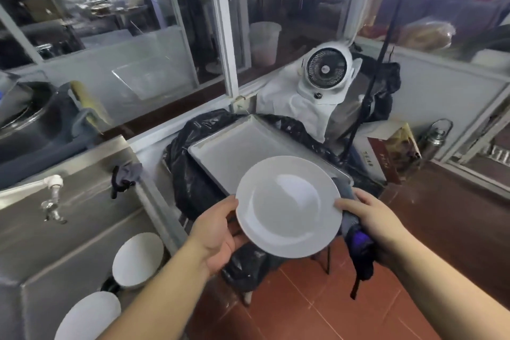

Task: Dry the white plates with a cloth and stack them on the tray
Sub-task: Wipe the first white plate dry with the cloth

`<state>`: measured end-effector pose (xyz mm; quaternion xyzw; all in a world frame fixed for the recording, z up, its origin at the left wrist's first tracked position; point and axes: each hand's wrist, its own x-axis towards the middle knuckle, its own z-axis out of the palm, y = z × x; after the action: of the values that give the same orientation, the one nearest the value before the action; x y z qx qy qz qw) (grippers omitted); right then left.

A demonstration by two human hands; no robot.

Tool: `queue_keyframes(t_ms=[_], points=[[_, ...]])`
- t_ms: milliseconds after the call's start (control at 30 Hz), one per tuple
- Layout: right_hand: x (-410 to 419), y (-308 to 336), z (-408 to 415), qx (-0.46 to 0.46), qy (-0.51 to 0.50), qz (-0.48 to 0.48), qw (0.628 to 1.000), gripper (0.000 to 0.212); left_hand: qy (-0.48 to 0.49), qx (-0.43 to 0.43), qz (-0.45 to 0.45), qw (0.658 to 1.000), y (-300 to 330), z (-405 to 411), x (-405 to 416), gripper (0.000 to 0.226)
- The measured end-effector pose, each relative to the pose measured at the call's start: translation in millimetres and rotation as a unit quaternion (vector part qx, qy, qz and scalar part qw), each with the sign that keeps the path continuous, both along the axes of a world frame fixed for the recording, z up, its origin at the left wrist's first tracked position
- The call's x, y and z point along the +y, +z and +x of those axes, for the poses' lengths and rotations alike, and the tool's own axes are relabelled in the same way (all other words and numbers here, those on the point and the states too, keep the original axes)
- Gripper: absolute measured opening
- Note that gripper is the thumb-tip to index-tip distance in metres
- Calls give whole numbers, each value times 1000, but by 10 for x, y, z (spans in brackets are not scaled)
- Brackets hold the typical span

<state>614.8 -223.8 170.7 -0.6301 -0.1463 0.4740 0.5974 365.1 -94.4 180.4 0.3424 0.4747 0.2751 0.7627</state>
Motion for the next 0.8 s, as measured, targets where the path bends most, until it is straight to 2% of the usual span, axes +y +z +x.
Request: queue_keyframes(t_ms=[333, 567, 800], points=[[133, -340, 1072, -33, 35, -68, 997, 23, 49, 1, -95, 994, -439, 877, -12, 19], [718, -603, 1211, -76, 48, -109, 990, 16, 76, -2, -116, 990, -631, 1028, 467, 20], [1472, -736, 1299, -111, 86, -119, 983, 21, 85, -14, -141, 986, -760, 1017, 1146, 24]])
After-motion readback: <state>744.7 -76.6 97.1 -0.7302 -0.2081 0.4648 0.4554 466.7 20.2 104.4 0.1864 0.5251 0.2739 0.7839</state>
